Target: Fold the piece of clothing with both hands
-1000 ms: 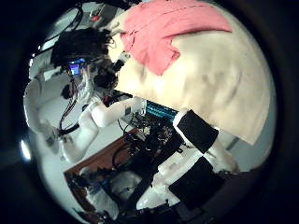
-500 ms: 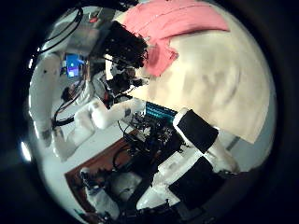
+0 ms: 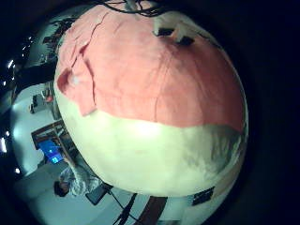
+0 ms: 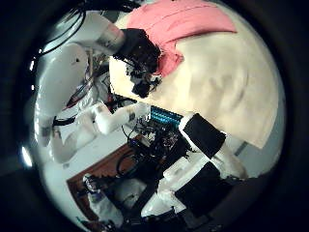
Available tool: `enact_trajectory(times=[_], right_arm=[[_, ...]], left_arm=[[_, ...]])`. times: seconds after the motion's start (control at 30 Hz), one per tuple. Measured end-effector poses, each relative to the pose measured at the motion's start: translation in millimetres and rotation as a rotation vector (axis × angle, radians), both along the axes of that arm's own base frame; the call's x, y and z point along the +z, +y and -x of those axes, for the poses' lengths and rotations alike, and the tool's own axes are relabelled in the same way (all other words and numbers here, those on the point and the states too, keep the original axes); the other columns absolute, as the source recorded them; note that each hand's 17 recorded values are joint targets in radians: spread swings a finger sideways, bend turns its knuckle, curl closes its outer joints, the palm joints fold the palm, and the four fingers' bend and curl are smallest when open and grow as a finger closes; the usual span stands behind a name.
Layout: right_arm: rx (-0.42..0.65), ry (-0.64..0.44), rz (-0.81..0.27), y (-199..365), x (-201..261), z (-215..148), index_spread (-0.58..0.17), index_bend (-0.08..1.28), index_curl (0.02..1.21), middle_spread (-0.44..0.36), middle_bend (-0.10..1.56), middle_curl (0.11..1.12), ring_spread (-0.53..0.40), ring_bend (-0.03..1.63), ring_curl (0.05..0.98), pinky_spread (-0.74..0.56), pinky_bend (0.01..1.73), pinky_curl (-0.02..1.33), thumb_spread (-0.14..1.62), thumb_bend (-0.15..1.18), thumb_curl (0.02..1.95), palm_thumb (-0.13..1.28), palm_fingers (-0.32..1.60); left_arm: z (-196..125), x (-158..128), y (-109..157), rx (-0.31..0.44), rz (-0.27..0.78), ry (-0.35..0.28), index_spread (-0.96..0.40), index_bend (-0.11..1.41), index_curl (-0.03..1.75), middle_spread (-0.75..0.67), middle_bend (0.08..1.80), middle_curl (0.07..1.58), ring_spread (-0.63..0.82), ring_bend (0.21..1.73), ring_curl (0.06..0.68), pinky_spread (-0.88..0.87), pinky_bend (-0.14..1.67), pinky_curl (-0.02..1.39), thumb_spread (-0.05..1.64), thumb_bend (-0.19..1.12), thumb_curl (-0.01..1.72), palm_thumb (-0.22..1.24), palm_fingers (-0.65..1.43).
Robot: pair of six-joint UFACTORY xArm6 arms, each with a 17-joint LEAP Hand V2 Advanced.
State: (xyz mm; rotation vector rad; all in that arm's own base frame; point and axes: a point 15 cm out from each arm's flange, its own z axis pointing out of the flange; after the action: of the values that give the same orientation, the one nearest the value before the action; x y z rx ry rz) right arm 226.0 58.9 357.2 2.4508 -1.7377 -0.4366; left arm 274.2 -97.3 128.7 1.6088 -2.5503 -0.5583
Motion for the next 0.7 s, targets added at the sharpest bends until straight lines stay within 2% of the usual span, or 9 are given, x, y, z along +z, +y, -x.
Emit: enact_trajectory(times=[0.03, 0.1, 0.23, 0.37, 0.47, 0.5, 0.57, 0.63, 0.7], right_arm=[[-0.002, 0.002, 0.001, -1, 0, 1, -0.263, 0.19, 0.33, 0.131, 0.19, 0.33, 0.240, 0.19, 0.239, 0.32, 0.19, 0.29, 1.26, -0.01, 0.28, 0.72, 0.18], [-0.013, 0.014, 0.003, -4, 1, 4, -0.263, 0.18, 0.33, 0.131, 0.19, 0.33, 0.239, 0.20, 0.240, 0.32, 0.19, 0.29, 1.26, -0.01, 0.28, 0.72, 0.18], [-0.021, 0.024, 0.024, -13, 3, 8, -0.261, 0.17, 0.32, 0.131, 0.18, 0.32, 0.230, 0.22, 0.247, 0.31, 0.22, 0.30, 1.26, -0.01, 0.28, 0.72, 0.21], [-0.002, 0.029, 0.066, -22, 0, 5, -0.263, 0.16, 0.31, 0.138, 0.19, 0.32, 0.220, 0.27, 0.262, 0.30, 0.23, 0.31, 1.26, -0.01, 0.28, 0.72, 0.26], [0.019, 0.065, 0.101, -25, -11, -2, -0.255, 0.16, 0.30, 0.194, 0.19, 0.32, 0.230, 0.34, 0.278, 0.29, 0.22, 0.31, 1.26, -0.01, 0.28, 0.72, 0.29], [0.025, 0.078, 0.116, -29, -14, -6, -0.249, 0.14, 0.29, 0.231, 0.19, 0.31, 0.276, 0.40, 0.286, 0.28, 0.20, 0.30, 1.26, -0.01, 0.28, 0.72, 0.31], [0.037, 0.098, 0.135, -33, -23, -14, -0.244, 0.24, 0.33, 0.262, 0.28, 0.34, 0.354, 0.08, 0.201, 0.27, 0.28, 0.33, 1.26, -0.01, 0.28, 0.73, 0.17], [0.051, 0.094, 0.134, -31, -33, -30, -0.240, 0.25, 0.34, 0.259, 0.30, 0.35, 0.372, 0.14, 0.182, 0.26, 0.29, 0.33, 1.25, -0.01, 0.28, 0.73, 0.17], [0.060, 0.091, 0.139, -30, -41, -39, -0.230, 0.17, 0.32, 0.243, 0.25, 0.33, 0.314, 0.26, 0.198, 0.24, 0.27, 0.32, 1.25, -0.02, 0.28, 0.73, 0.23]], left_arm=[[-1, 1, 0, -0.001, 0.001, -0.001, -0.10, 0.18, 0.27, -0.26, 0.71, 0.49, -0.18, 0.69, 0.249, -0.25, 0.56, 0.32, 1.06, 0.22, 0.49, 0.76, 1.03], [-2, 2, 2, 0.010, 0.006, -0.003, -0.19, 0.23, 0.30, -0.34, 0.77, 0.53, -0.31, 0.73, 0.284, -0.40, 0.69, 0.37, 1.13, 0.28, 0.53, 0.83, 1.26], [0, 9, 13, 0.026, -0.003, 0.013, -0.38, 0.39, 0.39, -0.45, 0.88, 0.58, -0.48, 0.84, 0.346, -0.61, 0.85, 0.44, 1.25, 0.35, 0.61, 0.86, 1.31], [2, 27, 29, 0.036, -0.014, 0.016, -0.47, 0.48, 0.46, -0.47, 0.96, 0.60, -0.52, 0.93, 0.389, -0.68, 0.90, 0.45, 1.35, 0.40, 0.69, 0.86, 1.29], [-1, 41, 39, 0.040, -0.015, -0.005, -0.50, 0.52, 0.49, -0.48, 1.00, 0.61, -0.52, 0.98, 0.411, -0.69, 0.92, 0.46, 1.40, 0.43, 0.73, 0.86, 1.27], [0, 45, 42, 0.041, -0.013, -0.010, -0.52, 0.53, 0.51, -0.48, 1.01, 0.61, -0.52, 0.99, 0.417, -0.70, 0.94, 0.46, 1.42, 0.44, 0.75, 0.85, 1.26], [0, 55, 48, 0.041, -0.008, -0.017, -0.53, 0.55, 0.53, -0.48, 1.03, 0.61, -0.52, 1.00, 0.428, -0.71, 0.96, 0.47, 1.46, 0.45, 0.78, 0.84, 1.25], [1, 63, 52, 0.041, -0.004, -0.018, -0.54, 0.56, 0.55, -0.48, 1.05, 0.61, -0.51, 1.02, 0.436, -0.71, 0.97, 0.47, 1.49, 0.46, 0.81, 0.83, 1.23], [3, 70, 56, 0.041, -0.002, -0.012, -0.55, 0.56, 0.57, -0.48, 1.06, 0.61, -0.51, 1.03, 0.442, -0.71, 0.97, 0.47, 1.51, 0.47, 0.84, 0.81, 1.22]])
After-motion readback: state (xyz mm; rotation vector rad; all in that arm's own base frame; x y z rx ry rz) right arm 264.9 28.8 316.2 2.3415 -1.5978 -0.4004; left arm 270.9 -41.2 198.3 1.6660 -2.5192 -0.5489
